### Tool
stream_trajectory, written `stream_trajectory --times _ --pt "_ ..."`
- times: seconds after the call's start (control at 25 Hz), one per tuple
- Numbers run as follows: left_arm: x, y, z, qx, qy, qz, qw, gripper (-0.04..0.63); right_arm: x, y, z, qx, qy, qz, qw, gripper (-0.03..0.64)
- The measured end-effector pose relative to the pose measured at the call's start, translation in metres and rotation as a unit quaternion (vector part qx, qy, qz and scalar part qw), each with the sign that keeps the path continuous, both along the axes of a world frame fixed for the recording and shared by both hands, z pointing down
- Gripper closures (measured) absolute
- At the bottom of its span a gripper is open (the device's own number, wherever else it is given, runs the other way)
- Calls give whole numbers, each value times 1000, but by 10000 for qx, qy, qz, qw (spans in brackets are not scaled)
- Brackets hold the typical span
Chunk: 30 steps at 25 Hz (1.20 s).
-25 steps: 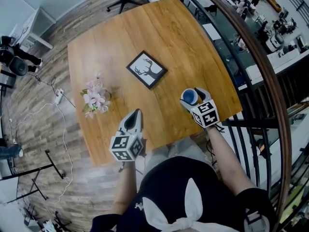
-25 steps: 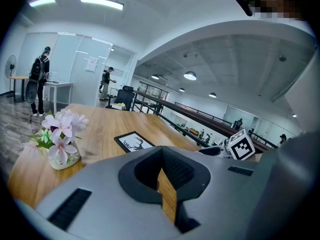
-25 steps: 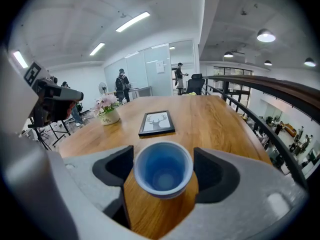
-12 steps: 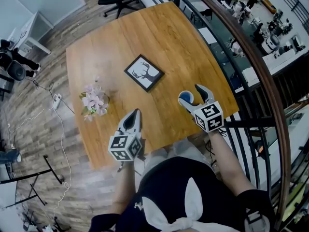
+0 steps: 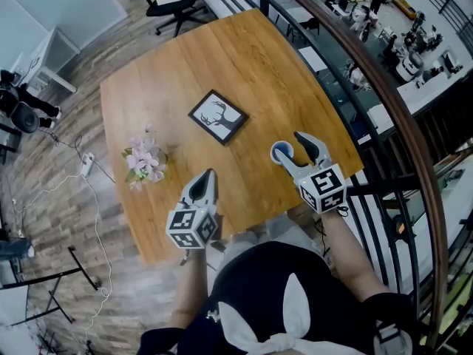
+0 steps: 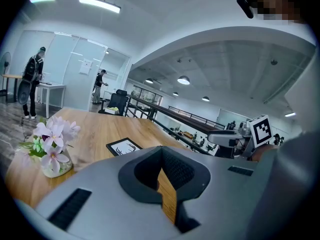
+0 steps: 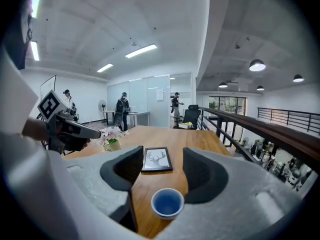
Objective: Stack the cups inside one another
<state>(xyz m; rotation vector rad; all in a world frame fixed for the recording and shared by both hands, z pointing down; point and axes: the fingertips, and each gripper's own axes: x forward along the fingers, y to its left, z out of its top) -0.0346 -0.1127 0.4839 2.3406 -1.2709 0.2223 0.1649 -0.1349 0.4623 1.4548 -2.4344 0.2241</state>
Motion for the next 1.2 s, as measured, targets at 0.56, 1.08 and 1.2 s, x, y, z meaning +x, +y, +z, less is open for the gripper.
stream_trajectory --times 0.56,1.08,1.2 --pt "17 5 -7 48 84 252 9996 580 27 21 -20 251 -26 567 9981 618" --pt "27 7 -3 -8 95 389 9992 580 27 36 -18 201 -38 557 9982 620" --pt "27 7 -2 -17 93 414 9991 580 26 37 -16 174 -6 568 9982 620"
